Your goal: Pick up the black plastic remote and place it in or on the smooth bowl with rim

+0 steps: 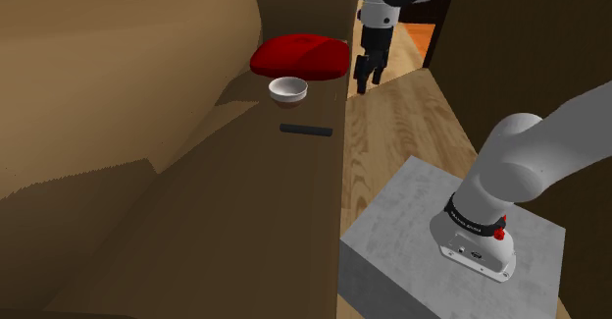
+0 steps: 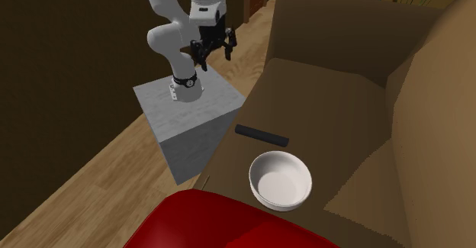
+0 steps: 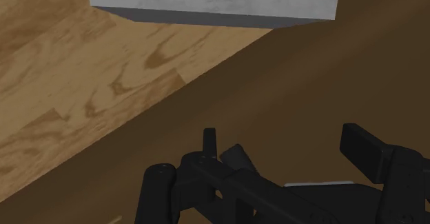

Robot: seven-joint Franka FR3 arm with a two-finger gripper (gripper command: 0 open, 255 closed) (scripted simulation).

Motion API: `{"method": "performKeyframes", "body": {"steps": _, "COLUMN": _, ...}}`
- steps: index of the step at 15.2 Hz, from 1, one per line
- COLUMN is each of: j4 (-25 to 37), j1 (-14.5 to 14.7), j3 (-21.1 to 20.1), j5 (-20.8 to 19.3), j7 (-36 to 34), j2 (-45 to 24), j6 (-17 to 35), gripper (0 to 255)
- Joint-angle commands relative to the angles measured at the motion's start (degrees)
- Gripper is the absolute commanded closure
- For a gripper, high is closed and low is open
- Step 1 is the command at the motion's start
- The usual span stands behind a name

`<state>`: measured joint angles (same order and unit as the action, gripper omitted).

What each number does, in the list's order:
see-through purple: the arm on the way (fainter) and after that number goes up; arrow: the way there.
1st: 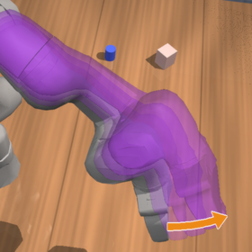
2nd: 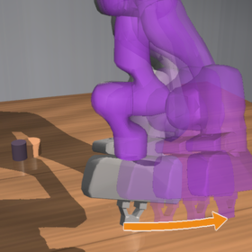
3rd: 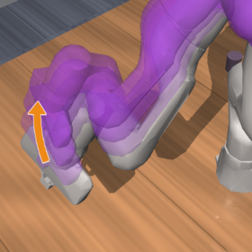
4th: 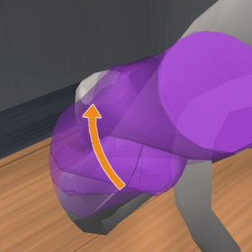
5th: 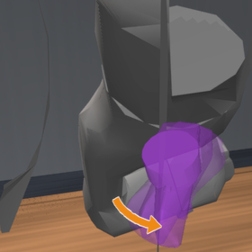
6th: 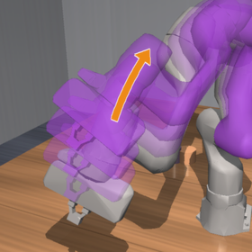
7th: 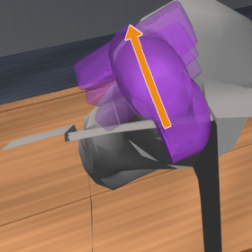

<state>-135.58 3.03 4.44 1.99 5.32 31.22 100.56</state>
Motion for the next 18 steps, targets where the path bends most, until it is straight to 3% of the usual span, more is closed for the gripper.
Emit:
{"method": "performKeyframes", "body": {"steps": 1, "j4": -0.21, "j1": 0.88, "j3": 0.24, "j5": -0.01, "j7": 2.49, "j2": -3.37, "j6": 4.02, "gripper": 0}}
{"method": "performKeyframes", "body": {"steps": 10, "j4": 4.05, "j1": 3.97, "j3": 1.41, "j5": 0.90, "j7": 14.45, "j2": -21.10, "j6": 18.76, "gripper": 0}}
{"method": "performKeyframes", "body": {"steps": 18, "j4": 11.89, "j1": 5.60, "j3": 0.49, "j5": 2.73, "j7": 23.72, "j2": -36.49, "j6": 27.39, "gripper": 0}}
